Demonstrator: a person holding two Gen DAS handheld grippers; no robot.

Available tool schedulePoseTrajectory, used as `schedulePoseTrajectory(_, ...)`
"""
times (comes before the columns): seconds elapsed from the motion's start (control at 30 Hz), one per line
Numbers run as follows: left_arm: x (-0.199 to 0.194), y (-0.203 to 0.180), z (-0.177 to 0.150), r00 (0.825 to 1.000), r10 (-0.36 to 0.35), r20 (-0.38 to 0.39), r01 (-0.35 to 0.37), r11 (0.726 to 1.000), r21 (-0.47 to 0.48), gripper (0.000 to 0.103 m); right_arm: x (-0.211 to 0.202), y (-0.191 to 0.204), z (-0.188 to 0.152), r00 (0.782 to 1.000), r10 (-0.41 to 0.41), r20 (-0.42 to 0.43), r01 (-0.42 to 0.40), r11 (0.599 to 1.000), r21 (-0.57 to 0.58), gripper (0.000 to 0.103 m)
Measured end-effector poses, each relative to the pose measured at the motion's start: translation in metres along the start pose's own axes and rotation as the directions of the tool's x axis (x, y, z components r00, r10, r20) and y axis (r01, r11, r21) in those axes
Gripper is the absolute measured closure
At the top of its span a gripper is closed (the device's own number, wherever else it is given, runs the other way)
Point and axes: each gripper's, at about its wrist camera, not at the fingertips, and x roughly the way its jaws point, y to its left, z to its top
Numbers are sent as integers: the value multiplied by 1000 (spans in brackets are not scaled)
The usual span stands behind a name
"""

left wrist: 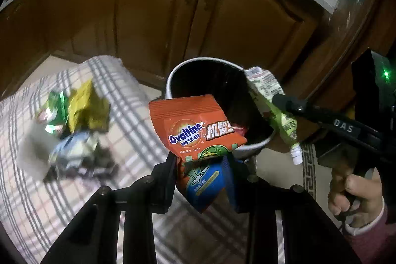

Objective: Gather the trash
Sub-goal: 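Carry both items over the bin and open both tools to drop them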

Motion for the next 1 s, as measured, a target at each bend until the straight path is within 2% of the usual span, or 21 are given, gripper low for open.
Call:
schedulePoseTrajectory(0.37, 54, -7, 43, 997, -19, -77, 21, 1000, 22, 70, 26, -23, 25, 999, -12, -43, 15, 998, 55, 99)
schedulePoseTrajectory(0.57, 75, -11, 55, 995, 3, -102, 1, 999, 41, 69, 35, -32, 34, 998, -23, -62, 28, 997, 68, 99)
schedulePoseTrajectory(0.63, 82, -11, 58, 994, 12, -105, -8, 999, 38, 68, 38, -35, 35, 997, -30, -68, 35, 997, 75, 99)
schedulePoseTrajectory(0.73, 87, -11, 61, 994, 21, -106, -17, 999, 36, 56, 42, -41, 37, 997, -35, -74, 42, 995, 90, 98)
schedulePoseTrajectory(0.77, 88, -12, 61, 994, 28, -108, -25, 999, 33, 45, 43, -42, 39, 997, -32, -75, 39, 995, 96, 94)
schedulePoseTrajectory(0.8, 90, -13, 62, 994, 38, -101, -35, 999, 29, 39, 43, -44, 40, 997, -26, -74, 34, 994, 105, 93)
schedulePoseTrajectory(0.83, 89, -12, 62, 994, 37, -98, -34, 999, 28, 37, 43, -45, 41, 997, -20, -71, 28, 993, 112, 92)
schedulePoseTrajectory(0.9, 88, -12, 60, 995, 19, -97, -17, 1000, 20, 36, 42, -48, 42, 998, -5, -68, 14, 992, 128, 78)
schedulePoseTrajectory(1.0, 81, -10, 52, 997, 11, -79, -11, 1000, 8, 36, 37, -47, 38, 999, 7, -49, 0, 990, 141, 67)
